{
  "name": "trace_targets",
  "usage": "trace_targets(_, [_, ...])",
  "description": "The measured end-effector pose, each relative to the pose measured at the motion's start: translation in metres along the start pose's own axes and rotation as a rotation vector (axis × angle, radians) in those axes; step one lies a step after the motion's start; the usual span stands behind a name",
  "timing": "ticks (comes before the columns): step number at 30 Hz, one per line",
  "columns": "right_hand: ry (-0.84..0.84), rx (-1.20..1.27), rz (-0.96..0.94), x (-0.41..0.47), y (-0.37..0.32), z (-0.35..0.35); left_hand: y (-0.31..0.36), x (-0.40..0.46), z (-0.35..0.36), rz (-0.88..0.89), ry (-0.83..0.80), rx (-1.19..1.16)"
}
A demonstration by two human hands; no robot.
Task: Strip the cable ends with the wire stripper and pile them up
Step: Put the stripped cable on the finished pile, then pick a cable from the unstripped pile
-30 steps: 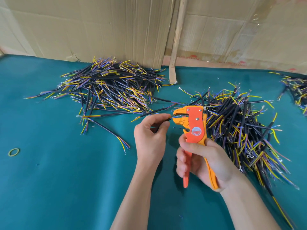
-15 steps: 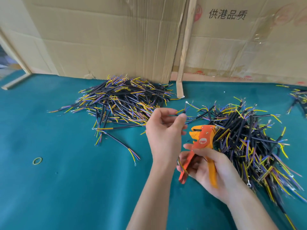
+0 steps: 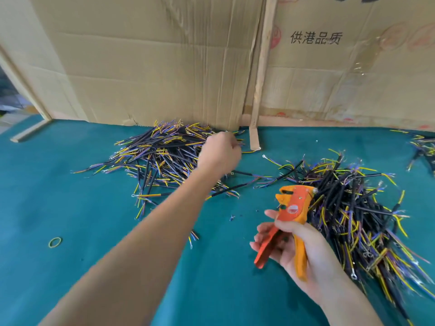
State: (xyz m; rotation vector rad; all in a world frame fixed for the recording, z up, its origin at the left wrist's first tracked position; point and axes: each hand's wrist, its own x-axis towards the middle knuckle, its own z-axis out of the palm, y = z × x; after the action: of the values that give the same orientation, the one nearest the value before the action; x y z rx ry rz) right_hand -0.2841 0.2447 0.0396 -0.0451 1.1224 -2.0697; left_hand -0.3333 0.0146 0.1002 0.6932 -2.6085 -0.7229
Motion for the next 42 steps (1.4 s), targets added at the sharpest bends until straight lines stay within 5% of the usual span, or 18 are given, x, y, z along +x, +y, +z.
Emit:
trace_targets(4, [0.096,0.053,-0.115,0.002,-0.004,-0.004,-0.080,0.014,-0.016,-0.173,-0.124,0.302])
trace_targets(12, [0.096,0.041,-0.118,0.000,-0.005,-0.005,-0.079,0.017,-0.017,-0.095,-0.040,0.235])
trace_targets(22, [0.095,0.044,-0.098,0.001,-0.006,-0.008,-0.067,0.026,-0.017,-0.207,-0.064,0.208])
trace_targets(26, [0.098,0.056,-0.094,0.001,-0.006,-0.008,-0.064,0.032,-0.025,-0.468,0.029,-0.148])
trace_targets(32, [0.096,0.027,-0.105,0.002,-0.005,-0.008,-0.040,0.013,-0.052,-0.583,0.074,-1.194])
trace_targets(42, [0.035,-0.026,-0.095,-0.004,-0.004,-0.006,-0.005,-0.130,0.009,-0.266,-0.117,-1.183])
